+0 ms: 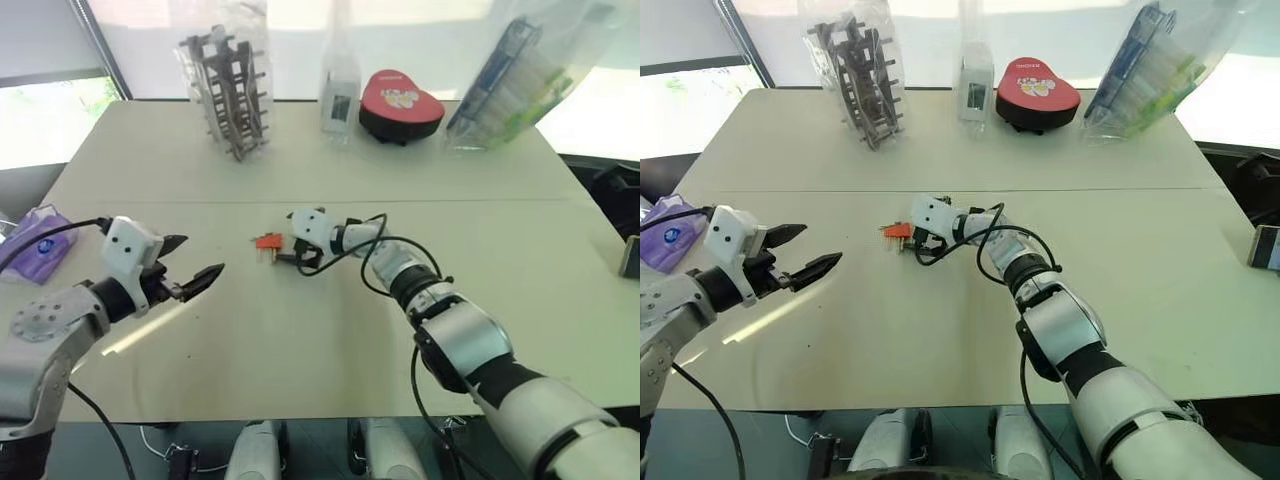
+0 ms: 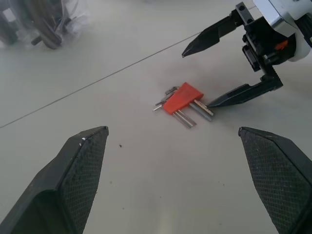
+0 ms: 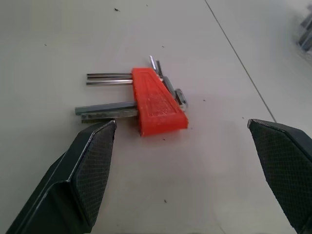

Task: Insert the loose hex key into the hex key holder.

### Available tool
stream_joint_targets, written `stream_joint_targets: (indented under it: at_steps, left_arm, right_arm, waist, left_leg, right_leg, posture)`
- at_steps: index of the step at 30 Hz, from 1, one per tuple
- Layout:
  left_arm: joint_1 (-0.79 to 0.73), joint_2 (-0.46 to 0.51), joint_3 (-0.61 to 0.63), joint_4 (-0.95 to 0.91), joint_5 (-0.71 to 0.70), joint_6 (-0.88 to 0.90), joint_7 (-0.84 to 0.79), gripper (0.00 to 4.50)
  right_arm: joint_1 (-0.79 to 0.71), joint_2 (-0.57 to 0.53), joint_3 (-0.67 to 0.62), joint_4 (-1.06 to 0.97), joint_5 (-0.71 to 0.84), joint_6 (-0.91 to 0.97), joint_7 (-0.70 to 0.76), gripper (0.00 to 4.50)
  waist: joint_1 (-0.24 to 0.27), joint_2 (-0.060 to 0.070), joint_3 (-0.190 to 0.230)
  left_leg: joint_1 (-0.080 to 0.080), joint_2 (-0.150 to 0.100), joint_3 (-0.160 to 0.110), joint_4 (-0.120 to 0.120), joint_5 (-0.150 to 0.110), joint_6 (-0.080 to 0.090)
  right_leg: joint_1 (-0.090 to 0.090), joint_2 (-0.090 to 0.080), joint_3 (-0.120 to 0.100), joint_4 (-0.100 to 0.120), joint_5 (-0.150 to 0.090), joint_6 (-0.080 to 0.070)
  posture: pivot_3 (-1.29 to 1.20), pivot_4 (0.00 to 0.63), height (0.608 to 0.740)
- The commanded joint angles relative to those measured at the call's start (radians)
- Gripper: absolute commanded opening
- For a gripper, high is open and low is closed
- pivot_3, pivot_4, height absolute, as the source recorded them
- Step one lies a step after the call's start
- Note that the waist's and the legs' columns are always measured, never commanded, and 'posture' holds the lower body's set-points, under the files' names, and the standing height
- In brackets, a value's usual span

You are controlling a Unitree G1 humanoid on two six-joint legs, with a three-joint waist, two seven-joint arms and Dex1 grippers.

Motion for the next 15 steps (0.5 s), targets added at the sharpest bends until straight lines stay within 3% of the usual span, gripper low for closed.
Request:
stream_joint_targets:
  at_steps: [1,15]
  left_arm:
    - [0.002,-0.002,0.040,-0.042,-0.009,-0.006,0.011,4.50]
    - [0.000,-0.008,0.028,-0.024,0.005,-0.029,0.014,4.50]
  right_arm:
    - [-0.011,0.034,-0.018,-0.013,0.018,0.011,0.013,4.49]
    - [0.020,0.037,-0.062,-0.003,0.032,0.230,-0.015,4.49]
  waist:
    - [-0.003,0.000,0.000]
    - [-0.002,0.000,-0.001]
  left_leg:
    - [0.000,0.000,0.000,0.000,0.000,0.000]
    - [0.001,0.000,-0.002,0.000,-0.002,0.003]
  right_leg:
    - [0.000,0.000,0.000,0.000,0.000,0.000]
    - [0.001,0.000,0.000,0.001,0.000,0.000]
  posture:
    - [0.00,0.150,0.740]
    - [0.00,0.150,0.740]
